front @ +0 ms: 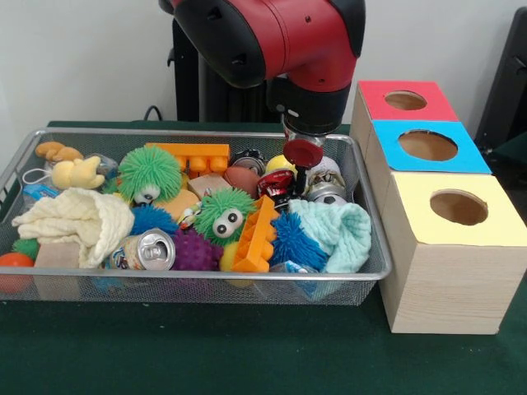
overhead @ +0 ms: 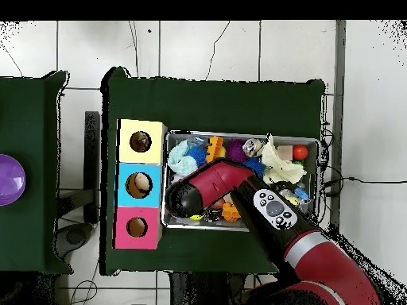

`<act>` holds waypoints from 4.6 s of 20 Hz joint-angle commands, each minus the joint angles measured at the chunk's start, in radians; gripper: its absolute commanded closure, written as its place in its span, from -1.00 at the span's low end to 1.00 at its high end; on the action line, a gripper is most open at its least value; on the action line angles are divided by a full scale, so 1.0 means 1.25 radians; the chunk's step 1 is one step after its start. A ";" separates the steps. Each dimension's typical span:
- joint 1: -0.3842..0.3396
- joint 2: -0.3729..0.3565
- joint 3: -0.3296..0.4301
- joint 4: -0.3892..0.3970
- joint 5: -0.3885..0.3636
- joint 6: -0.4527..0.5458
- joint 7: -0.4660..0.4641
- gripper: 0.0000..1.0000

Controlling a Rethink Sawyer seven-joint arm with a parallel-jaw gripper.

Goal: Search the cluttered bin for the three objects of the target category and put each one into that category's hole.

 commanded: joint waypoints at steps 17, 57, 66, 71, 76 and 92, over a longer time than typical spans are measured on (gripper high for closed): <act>-0.028 0.092 -0.046 -0.063 -0.155 -0.020 -0.188 1.00; -0.129 -0.242 0.203 0.159 0.261 0.016 -0.013 1.00; -0.093 -0.354 0.218 0.128 0.387 0.067 0.020 1.00; -0.041 -0.316 0.162 0.056 0.382 0.031 0.056 1.00; 0.035 -0.219 0.077 -0.044 0.302 -0.071 0.115 1.00; 0.103 -0.175 -0.007 -0.094 0.326 -0.212 0.126 1.00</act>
